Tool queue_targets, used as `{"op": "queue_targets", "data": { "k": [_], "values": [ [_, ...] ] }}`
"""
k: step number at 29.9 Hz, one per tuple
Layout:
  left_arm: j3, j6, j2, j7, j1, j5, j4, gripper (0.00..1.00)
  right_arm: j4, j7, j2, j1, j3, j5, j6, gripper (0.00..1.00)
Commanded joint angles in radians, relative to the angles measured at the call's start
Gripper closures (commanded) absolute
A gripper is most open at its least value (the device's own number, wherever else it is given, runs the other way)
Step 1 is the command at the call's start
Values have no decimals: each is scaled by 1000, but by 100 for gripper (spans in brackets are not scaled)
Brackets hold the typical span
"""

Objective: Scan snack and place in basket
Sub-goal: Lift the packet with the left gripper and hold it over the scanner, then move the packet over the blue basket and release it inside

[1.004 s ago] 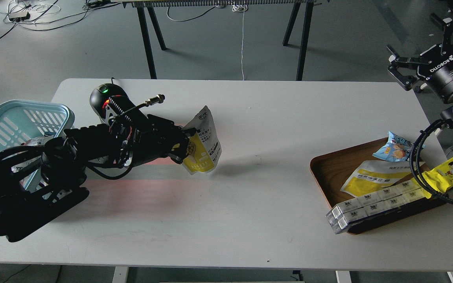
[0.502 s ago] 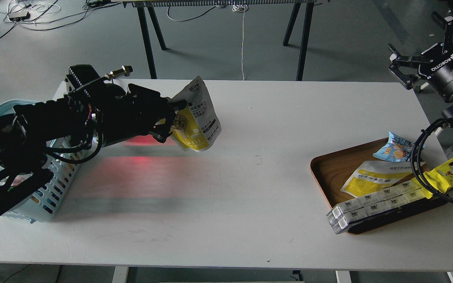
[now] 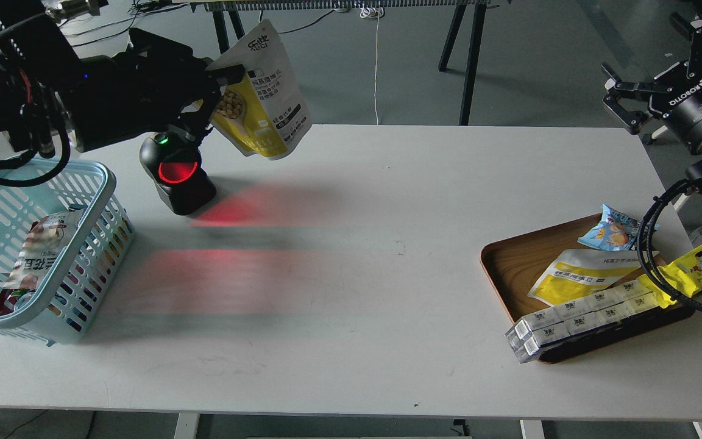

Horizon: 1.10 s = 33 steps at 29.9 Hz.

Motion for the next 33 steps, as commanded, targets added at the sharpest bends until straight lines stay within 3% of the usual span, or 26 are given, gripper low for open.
{"op": "queue_targets", "data": {
  "k": [1,14,33],
  "values": [
    [9,-1,-3,1,22,0,1,100,1,0,-2,0,0,0,-2,4],
    [47,-1,-3,12,131,0,17,100,1,0,-5,0,-2,0,-3,4],
    [38,1,5,9,159,0,40,100,1,0,-3,0,-5,0,-5,4]
  ]
}}
